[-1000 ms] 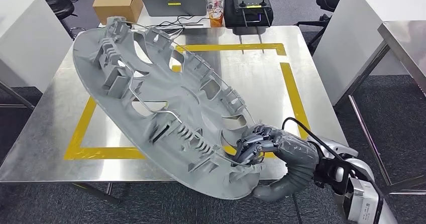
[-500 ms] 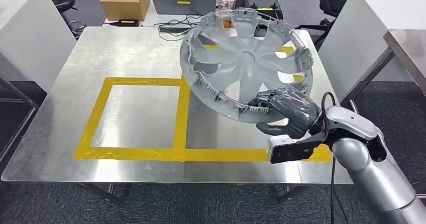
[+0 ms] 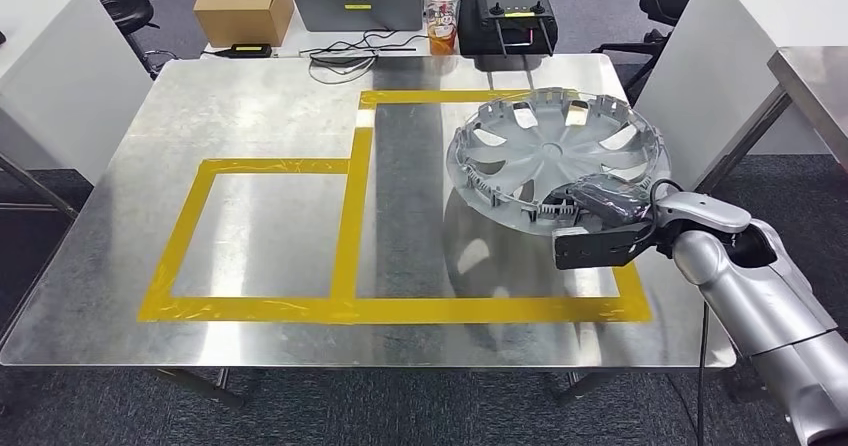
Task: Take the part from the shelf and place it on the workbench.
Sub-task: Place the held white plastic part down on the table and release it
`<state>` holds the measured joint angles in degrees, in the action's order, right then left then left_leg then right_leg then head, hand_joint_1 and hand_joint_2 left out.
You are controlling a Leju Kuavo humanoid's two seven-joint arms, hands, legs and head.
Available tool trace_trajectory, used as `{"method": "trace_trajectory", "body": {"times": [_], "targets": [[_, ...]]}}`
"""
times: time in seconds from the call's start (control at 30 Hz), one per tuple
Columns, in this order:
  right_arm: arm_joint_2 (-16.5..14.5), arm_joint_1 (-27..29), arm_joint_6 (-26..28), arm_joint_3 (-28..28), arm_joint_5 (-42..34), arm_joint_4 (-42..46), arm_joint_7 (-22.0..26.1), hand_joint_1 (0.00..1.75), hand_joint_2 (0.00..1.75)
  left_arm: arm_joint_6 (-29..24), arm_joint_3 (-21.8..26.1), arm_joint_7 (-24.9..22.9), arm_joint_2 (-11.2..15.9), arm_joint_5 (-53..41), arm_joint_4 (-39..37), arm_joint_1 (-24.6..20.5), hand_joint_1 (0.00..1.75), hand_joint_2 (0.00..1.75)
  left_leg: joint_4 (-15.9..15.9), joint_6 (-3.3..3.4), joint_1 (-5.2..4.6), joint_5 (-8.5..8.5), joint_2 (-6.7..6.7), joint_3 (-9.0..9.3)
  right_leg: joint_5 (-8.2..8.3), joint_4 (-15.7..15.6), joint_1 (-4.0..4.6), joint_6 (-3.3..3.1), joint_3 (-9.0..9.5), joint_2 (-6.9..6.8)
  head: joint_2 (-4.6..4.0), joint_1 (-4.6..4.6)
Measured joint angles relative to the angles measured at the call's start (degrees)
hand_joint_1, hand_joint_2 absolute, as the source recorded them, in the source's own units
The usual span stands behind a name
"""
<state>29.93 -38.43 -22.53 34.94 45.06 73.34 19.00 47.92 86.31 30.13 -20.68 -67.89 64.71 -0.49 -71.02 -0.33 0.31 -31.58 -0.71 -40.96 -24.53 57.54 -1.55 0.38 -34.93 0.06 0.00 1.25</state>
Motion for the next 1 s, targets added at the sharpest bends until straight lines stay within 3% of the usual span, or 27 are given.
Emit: {"method": "trace_trajectory", "body": {"times": [0.03, 0.07, 0.1, 0.2, 0.27, 0.37, 0.43, 0.5, 0.53, 0.57, 0.6, 0.67, 0.7, 0.77, 0.83, 0.9, 0.97, 1.0], "targets": [[-0.29, -0.63, 0.01, 0.78, -0.04, -1.25, 0.36, 1.61, 1.75, -0.13, 0.00, -0.01, -0.01, -0.01, -0.09, 0.00, 0.00, 1.75, -2.62, -0.18, 0.16, -0.55, 0.05, -1.55, -0.03, 0.01, 0.01, -0.03, 0.00, 0.00, 0.00, 0.00], [-0.61, -1.31, 0.03, 1.61, -0.08, -2.47, 0.67, 1.61, 1.75, -0.24, 0.00, -0.01, -0.02, -0.02, -0.18, 0.00, 0.00, 1.75, -3.29, -0.26, 0.26, -0.06, 0.09, -2.18, -0.04, 0.02, 0.02, -0.04, 0.02, 0.02, 0.00, 0.01], [-0.98, -2.03, 0.07, 2.49, -0.15, -3.65, 0.97, 1.61, 1.75, -0.34, 0.00, -0.01, -0.02, -0.03, -0.25, -0.01, 0.00, 1.75, -1.59, -0.20, 0.32, 1.45, 0.11, -1.65, -0.05, 0.02, 0.04, -0.04, 0.07, 0.08, 0.00, 0.01], [-2.10, -3.94, 0.31, 4.79, -0.29, -6.36, 1.72, 1.61, 1.75, -0.52, 0.00, -0.01, 0.06, -0.25, -0.31, -0.06, 0.00, 1.75, 9.75, 0.73, 0.06, 6.73, 0.17, 3.57, -0.11, 0.01, 0.26, 0.09, 0.12, 0.28, 0.00, -0.01], [-2.82, -4.97, 0.75, 6.37, -0.30, -7.70, 1.98, 1.61, 1.75, -0.53, 0.00, -0.01, 0.14, -0.60, -0.31, -0.09, 0.00, 1.75, 12.94, 1.27, -0.28, 7.42, 0.23, 5.20, -0.12, -0.01, 0.42, 0.47, -0.03, 0.32, 0.00, -0.04], [-4.01, -6.04, 1.42, 8.54, -0.50, -8.87, 2.05, 1.61, 1.75, -0.51, -0.01, 0.14, 0.14, -1.12, -0.32, -0.15, 0.00, 1.75, 13.90, 2.13, -0.27, 7.88, 0.36, 5.75, -0.35, 0.30, 0.32, 1.14, -0.39, 0.27, 0.00, -0.08], [-4.69, -6.52, 1.55, 9.80, -1.00, -9.17, 2.10, 1.61, 1.75, -0.30, -0.02, 0.32, 0.10, -1.49, -0.32, -0.26, 0.00, 1.75, 14.74, 2.77, -0.11, 8.36, 0.41, 6.25, -2.36, 4.33, 0.32, 0.91, -2.36, 0.19, 0.00, -0.18], [-5.28, -6.74, 1.57, 11.02, -1.51, -9.50, 2.12, 1.61, 1.75, -0.05, -0.02, 0.49, 0.04, -1.87, -0.33, -0.32, 0.00, 1.75, 14.81, 2.98, -0.27, 8.41, 0.34, 6.29, -5.42, 12.22, 0.31, 0.51, -6.08, 0.18, 0.00, -0.24], [-5.59, -6.76, 1.56, 11.55, -1.74, -9.71, 2.10, 1.61, 1.75, 0.01, -0.02, 0.62, 0.02, -2.09, -0.36, -0.31, 0.00, 1.75, 14.80, 2.99, -0.29, 8.38, 0.29, 6.30, -6.31, 15.37, 0.28, 0.59, -7.63, 0.18, 0.00, -0.25], [-5.90, -6.77, 1.56, 12.05, -1.98, -9.94, 2.08, 1.61, 1.75, 0.03, -0.02, 0.87, 0.01, -2.32, -0.39, -0.31, 0.00, 1.75, 14.78, 2.98, -0.28, 8.36, 0.25, 6.34, -6.39, 16.59, 0.22, 0.92, -8.28, 0.17, 0.00, -0.25], [-6.21, -6.81, 1.55, 12.54, -2.27, -10.21, 2.06, 1.61, 1.75, 0.02, -0.02, 1.21, -0.01, -2.62, -0.44, -0.31, 0.00, 1.75, 14.70, 2.90, -0.23, 8.30, 0.20, 6.38, -5.50, 15.24, 0.10, 1.45, -7.68, 0.14, 0.00, -0.25], [-6.72, -7.06, 1.55, 13.34, -2.74, -10.78, 2.00, 1.61, 1.75, -0.03, -0.03, 1.98, -0.04, -3.22, -0.54, -0.32, 0.00, 1.75, 14.24, 2.48, -0.13, 7.99, 0.09, 6.38, -2.50, 7.43, -0.22, 2.51, -3.90, -0.09, 0.00, -0.28], [-6.97, -7.26, 1.55, 13.68, -2.92, -11.09, 1.97, 1.61, 1.75, -0.06, -0.03, 2.38, -0.05, -3.51, -0.58, -0.33, 0.00, 1.75, 13.83, 2.11, -0.20, 7.72, 0.06, 6.22, -1.32, 3.77, -0.25, 2.59, -2.01, -0.11, 0.00, -0.29], [-7.38, -7.59, 1.54, 14.30, -3.24, -11.77, 1.94, 1.61, 1.75, -0.11, -0.03, 3.20, -0.03, -4.12, -0.60, -0.33, 0.00, 1.75, 13.25, 1.49, -0.35, 7.33, 0.04, 5.91, -0.51, 0.58, -0.08, 1.95, -0.30, -0.08, 0.00, -0.27], [-7.74, -7.75, 1.53, 14.92, -3.55, -12.52, 1.92, 1.61, 1.75, -0.19, -0.02, 4.00, -0.01, -4.82, -0.60, -0.33, 0.00, 1.75, 13.14, 1.05, -0.21, 7.24, 0.06, 5.82, -0.38, 0.62, 0.08, 1.09, -0.23, 0.05, 0.00, -0.24], [-8.12, -8.01, 1.52, 15.30, -3.91, -13.13, 1.92, 0.80, 0.87, -0.19, -0.02, 4.68, -0.05, -5.48, -0.60, -0.34, 0.00, 1.75, 11.71, 0.47, 0.06, 6.20, 0.16, 5.13, -0.31, 0.54, -0.09, 0.47, -0.11, 0.05, 0.00, -0.11], [-8.45, -8.36, 1.45, 15.57, -4.26, -13.79, 1.83, 0.00, 0.00, 0.09, -0.01, 5.37, -0.08, -5.97, -0.60, -0.34, 0.00, 1.75, 6.02, -0.14, 0.28, 3.12, 0.29, 2.48, -0.30, 0.50, -0.18, 0.07, -0.02, 0.05, 0.00, 0.07], [-8.53, -8.48, 1.37, 15.76, -4.40, -14.19, 1.74, 0.00, 0.00, 0.30, -0.01, 5.67, -0.08, -6.26, -0.60, -0.34, 0.00, 1.75, 2.03, -0.36, 0.37, 1.37, 0.34, 0.59, -0.30, 0.50, -0.13, -0.04, -0.01, 0.04, 0.00, 0.13]]}}
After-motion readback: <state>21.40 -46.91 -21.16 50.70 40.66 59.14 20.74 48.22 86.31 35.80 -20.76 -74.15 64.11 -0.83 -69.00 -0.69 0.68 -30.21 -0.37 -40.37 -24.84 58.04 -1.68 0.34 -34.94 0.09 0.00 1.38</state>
